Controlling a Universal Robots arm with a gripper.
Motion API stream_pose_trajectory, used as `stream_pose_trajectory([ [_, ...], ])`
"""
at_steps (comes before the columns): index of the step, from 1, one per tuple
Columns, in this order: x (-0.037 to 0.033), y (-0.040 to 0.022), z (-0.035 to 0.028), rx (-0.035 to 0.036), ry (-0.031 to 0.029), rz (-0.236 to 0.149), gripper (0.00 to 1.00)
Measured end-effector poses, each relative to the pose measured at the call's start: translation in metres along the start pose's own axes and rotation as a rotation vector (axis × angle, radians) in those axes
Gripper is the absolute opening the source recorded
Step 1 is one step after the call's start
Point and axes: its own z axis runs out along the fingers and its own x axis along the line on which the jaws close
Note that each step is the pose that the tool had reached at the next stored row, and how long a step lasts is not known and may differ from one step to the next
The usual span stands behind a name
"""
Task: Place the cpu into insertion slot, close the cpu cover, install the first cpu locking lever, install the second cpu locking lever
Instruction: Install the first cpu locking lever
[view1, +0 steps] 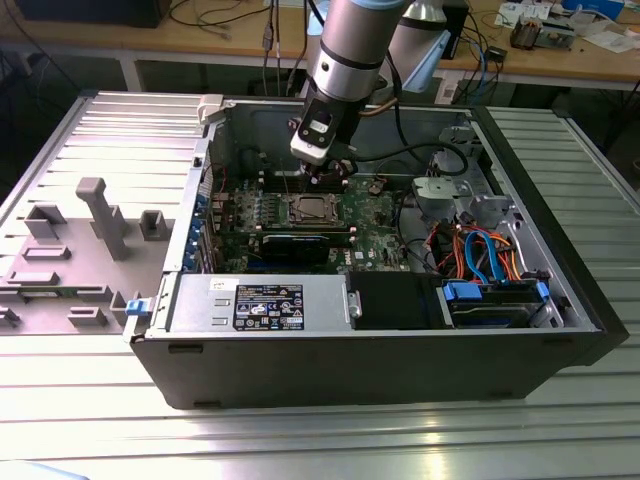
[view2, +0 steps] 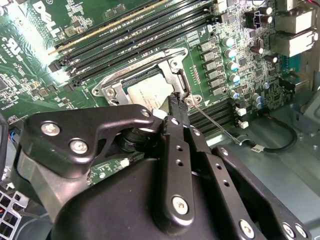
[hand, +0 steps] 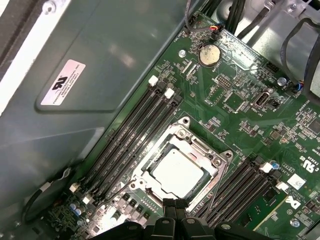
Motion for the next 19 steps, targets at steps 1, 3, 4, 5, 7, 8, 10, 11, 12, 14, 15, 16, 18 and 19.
stream_pose_trajectory([
  [1,0.0,0.0,0.0,0.0,0.0,-0.001,0.11],
  [3,0.0,0.0,0.0,0.0002,0.0,-0.003,0.11],
  [4,0.0,0.0,0.0,0.0002,0.0,-0.003,0.11],
  [5,0.0,0.0,0.0,0.0003,0.0,-0.004,0.11],
  [7,0.0,0.0,0.0,0.0003,0.0001,-0.005,0.11],
  [8,0.0,0.0,0.0,0.0003,0.0001,-0.006,0.11],
  [10,0.0,0.0,0.0,0.0005,0.0001,-0.007,0.11],
  [11,0.0,0.0,0.0,0.0005,0.0002,-0.008,0.11],
  [12,0.0,0.0,0.0,0.0006,0.0002,-0.009,0.11],
  [14,0.0,0.0,0.0,0.0006,0.0003,-0.01,0.11],
  [15,0.0,0.0,0.0,0.0006,0.0003,-0.011,0.11],
  [16,0.0,0.0,0.0,0.0005,0.0004,-0.011,0.11],
  [18,0.0,0.0,0.0,0.0007,0.0005,-0.013,0.11],
  [19,0.0,0.0,0.0,0.0006,0.0005,-0.013,0.11],
])
